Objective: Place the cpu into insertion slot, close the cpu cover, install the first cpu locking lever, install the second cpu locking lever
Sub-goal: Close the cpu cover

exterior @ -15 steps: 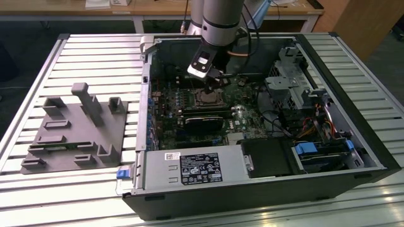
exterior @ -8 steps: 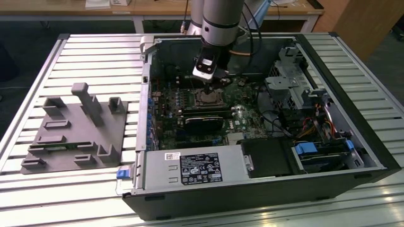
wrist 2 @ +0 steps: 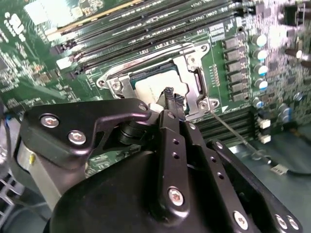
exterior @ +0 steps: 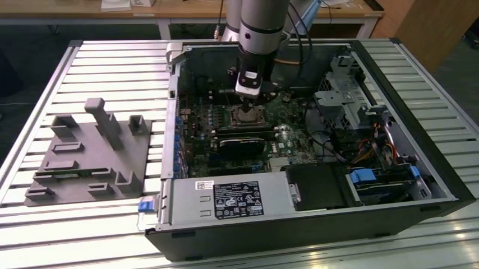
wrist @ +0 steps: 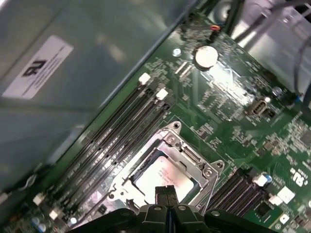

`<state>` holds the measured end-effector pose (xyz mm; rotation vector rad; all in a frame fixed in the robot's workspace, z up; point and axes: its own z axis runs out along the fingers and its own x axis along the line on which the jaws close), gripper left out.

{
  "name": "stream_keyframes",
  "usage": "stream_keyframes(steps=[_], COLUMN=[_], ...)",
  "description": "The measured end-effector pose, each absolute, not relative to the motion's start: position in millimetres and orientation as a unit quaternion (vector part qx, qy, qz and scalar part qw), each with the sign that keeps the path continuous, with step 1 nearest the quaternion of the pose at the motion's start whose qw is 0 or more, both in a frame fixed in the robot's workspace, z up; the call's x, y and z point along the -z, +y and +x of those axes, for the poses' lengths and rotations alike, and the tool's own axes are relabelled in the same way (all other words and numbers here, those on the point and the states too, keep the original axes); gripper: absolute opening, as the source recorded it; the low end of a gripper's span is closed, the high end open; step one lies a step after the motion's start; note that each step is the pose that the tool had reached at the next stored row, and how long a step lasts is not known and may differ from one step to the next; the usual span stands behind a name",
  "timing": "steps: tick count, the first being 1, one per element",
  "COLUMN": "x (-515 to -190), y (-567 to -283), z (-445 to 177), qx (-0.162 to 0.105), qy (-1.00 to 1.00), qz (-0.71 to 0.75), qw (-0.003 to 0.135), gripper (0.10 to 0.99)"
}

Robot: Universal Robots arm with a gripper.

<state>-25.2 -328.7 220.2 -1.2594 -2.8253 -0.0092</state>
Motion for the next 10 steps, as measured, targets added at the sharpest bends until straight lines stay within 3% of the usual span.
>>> stream_keyframes(steps=[10], x=[-220.0], y=[-328.7], z=[-25.1], qx=[0.001], qy=[-0.946], qz=[-0.323], qw=[0.024], gripper=[0.106])
